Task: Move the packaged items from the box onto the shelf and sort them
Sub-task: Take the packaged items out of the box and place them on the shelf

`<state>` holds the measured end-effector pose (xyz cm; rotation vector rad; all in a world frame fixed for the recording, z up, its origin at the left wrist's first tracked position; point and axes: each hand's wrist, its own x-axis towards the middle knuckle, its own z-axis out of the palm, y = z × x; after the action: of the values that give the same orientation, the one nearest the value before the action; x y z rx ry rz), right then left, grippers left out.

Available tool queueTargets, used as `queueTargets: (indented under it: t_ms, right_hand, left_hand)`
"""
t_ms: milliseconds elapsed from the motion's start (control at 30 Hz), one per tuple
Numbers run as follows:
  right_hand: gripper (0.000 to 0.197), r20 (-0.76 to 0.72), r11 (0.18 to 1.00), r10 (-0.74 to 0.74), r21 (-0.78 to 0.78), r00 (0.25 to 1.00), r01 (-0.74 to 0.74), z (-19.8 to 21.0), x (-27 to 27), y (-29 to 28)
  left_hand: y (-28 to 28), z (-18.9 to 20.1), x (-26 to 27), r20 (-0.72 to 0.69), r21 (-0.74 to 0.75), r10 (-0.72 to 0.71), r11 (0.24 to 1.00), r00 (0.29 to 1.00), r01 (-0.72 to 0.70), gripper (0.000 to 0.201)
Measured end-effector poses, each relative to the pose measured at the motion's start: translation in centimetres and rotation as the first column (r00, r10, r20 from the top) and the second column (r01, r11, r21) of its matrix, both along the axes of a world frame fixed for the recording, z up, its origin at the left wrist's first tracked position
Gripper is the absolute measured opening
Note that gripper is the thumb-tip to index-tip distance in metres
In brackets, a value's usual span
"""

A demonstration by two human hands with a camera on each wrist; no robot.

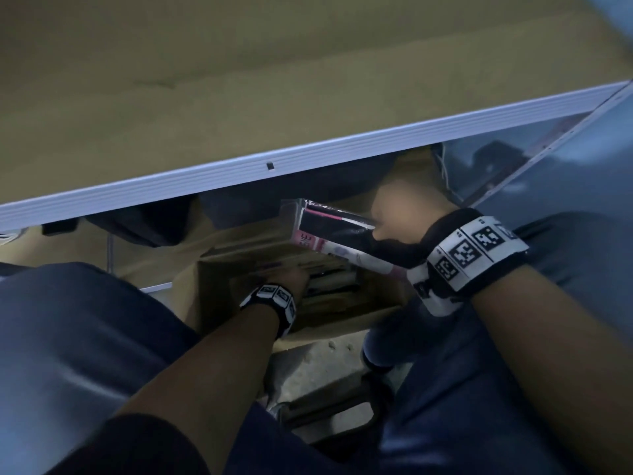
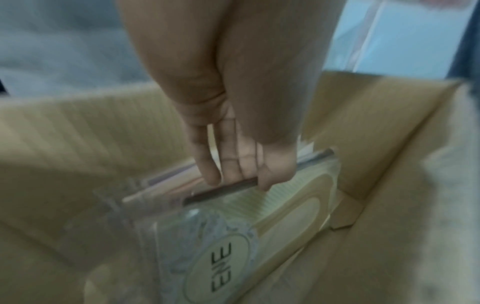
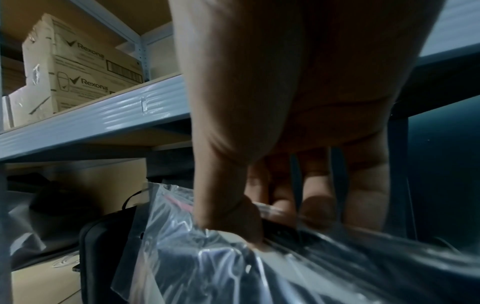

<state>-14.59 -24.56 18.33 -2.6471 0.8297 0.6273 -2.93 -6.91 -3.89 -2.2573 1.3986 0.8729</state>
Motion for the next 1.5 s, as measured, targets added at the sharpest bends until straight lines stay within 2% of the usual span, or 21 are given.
queueTargets:
  t_ms: [67, 133, 267, 400, 633, 733, 900, 1000, 1133, 1233, 1367, 1500]
  right_hand:
    - [0.031, 0.000, 1.000, -0.007, -0.014, 1.000, 0.007, 0.4, -0.3, 0.3]
    - [0.028, 0.001, 0.999, -0.024, -0.022, 1.000, 0.024, 0.4, -0.5, 0.4]
    - [0.032, 0.037, 0.997, -0.051, -0.053, 0.998, 0.053, 1.7, -1.5, 1.0]
    - [0.028, 0.060, 0.995, -0.044, -0.083, 0.997, 0.049, 3.4, -2.4, 1.7]
    - [0.016, 0.131, 0.988, 0.011, -0.155, 0.991, 0.010, 7.5, -3.5, 2.8]
    - [0.014, 0.169, 0.983, 0.033, -0.185, 0.985, -0.001, 10.1, -3.6, 3.0]
    - [0.007, 0.289, 0.979, 0.038, -0.205, 0.956, 0.023, 14.3, -3.7, 2.5]
    - [0.008, 0.406, 0.977, 0.036, -0.205, 0.913, 0.052, 16.3, -3.5, 2.0]
    - [0.007, 0.518, 0.960, 0.104, -0.275, 0.849, 0.050, 18.7, -2.7, 2.1]
    - [0.017, 0.581, 0.951, 0.112, -0.297, 0.806, 0.082, 20.7, -1.9, 2.6]
    - [0.011, 0.710, 0.958, 0.162, -0.280, 0.685, 0.063, 22.3, 0.7, 2.9]
    - [0.015, 0.780, 0.949, 0.225, -0.312, 0.584, 0.051, 23.3, 4.2, 3.2]
  left_hand:
    - [-0.6, 1.6, -0.5, -0.023, 0.042, 0.034, 0.999, 0.999, -0.033, 0.054]
    - [-1.1, 3.7, -0.8, -0.055, 0.098, 0.064, 0.993, 0.996, -0.059, 0.035]
    - [-0.3, 8.3, -1.1, -0.074, 0.004, 0.079, 0.997, 0.994, -0.079, 0.027]
    - [0.6, 12.0, -0.8, -0.196, -0.123, 0.110, 0.983, 0.974, -0.136, 0.013]
    - [1.3, 16.9, -0.1, -0.161, -0.341, -0.023, 0.939, 0.987, -0.034, 0.013]
    - [2.0, 18.6, 0.4, -0.159, -0.441, -0.024, 0.896, 0.987, -0.049, 0.011]
    - [3.1, 22.4, 1.4, -0.186, -0.592, -0.042, 0.802, 0.982, -0.079, 0.010]
    - [3.5, 24.4, 2.3, -0.226, -0.659, -0.043, 0.743, 0.973, -0.120, 0.009]
    - [4.2, 27.1, 3.7, -0.295, -0.725, 0.001, 0.651, 0.955, -0.224, 0.008]
    - [5.1, 28.7, 5.1, -0.374, -0.765, 0.056, 0.545, 0.926, -0.342, 0.012]
    - [6.9, 30.7, 7.0, -0.504, -0.752, 0.127, 0.423, 0.855, -0.506, 0.006]
    - [9.1, 32.5, 9.3, -0.542, -0.787, 0.173, 0.240, 0.823, -0.568, 0.007]
